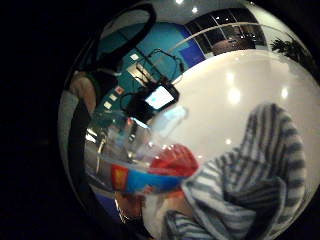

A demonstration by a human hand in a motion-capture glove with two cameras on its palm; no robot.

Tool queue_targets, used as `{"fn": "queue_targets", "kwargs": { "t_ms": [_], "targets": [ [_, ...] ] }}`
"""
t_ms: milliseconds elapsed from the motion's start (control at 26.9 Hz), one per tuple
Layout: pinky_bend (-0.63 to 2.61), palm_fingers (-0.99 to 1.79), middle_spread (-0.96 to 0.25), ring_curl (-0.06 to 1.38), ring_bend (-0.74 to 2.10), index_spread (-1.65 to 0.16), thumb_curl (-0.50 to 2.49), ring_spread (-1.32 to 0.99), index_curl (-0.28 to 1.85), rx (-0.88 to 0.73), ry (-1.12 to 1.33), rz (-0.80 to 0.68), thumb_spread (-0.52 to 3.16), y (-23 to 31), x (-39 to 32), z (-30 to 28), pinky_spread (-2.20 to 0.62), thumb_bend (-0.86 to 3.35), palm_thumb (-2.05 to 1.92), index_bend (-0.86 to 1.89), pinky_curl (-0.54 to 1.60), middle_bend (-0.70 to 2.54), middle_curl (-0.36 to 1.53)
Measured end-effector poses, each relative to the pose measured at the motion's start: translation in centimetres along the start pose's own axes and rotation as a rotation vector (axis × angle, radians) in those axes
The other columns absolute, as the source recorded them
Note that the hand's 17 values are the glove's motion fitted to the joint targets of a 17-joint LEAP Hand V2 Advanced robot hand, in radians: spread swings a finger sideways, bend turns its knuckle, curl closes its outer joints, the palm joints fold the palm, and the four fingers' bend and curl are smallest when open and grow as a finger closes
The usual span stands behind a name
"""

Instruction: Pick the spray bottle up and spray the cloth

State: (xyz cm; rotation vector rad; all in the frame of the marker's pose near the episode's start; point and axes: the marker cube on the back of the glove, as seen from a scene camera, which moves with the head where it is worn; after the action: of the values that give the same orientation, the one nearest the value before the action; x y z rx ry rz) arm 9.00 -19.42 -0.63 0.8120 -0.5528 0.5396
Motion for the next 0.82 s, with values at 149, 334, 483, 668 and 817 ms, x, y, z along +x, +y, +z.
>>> {"fn": "queue_targets", "kwargs": {
  "t_ms": [149,334,483,668,817],
  "targets": [
    [0.30,0.78,-0.17,0.37,0.43,-0.33,0.64,-0.16,0.47,-0.082,0.072,-0.006,0.85,0.9,0.4,-0.6,-0.02,-0.03,0.82,0.12,0.36,0.31,0.42],
    [0.34,0.63,-0.12,0.36,0.37,-0.34,0.60,-0.13,0.42,-0.185,0.176,0.017,0.92,3.2,-0.2,-2.4,0.05,-0.04,0.78,0.11,0.37,0.22,0.39],
    [0.32,0.60,-0.09,0.34,0.32,-0.35,0.58,-0.10,0.40,-0.329,0.255,-0.008,0.96,5.6,-1.4,-3.7,0.10,-0.02,0.79,0.15,0.36,0.19,0.38],
    [0.22,0.56,-0.07,0.32,0.26,-0.37,0.55,-0.08,0.40,-0.537,0.330,-0.128,1.02,9.6,-2.8,-5.6,0.16,-0.03,0.77,0.19,0.33,0.20,0.38],
    [0.19,0.55,-0.06,0.31,0.23,-0.39,0.52,-0.07,0.39,-0.643,0.352,-0.171,1.06,12.7,-2.9,-6.6,0.19,-0.04,0.72,0.18,0.32,0.18,0.37]
  ]
}}
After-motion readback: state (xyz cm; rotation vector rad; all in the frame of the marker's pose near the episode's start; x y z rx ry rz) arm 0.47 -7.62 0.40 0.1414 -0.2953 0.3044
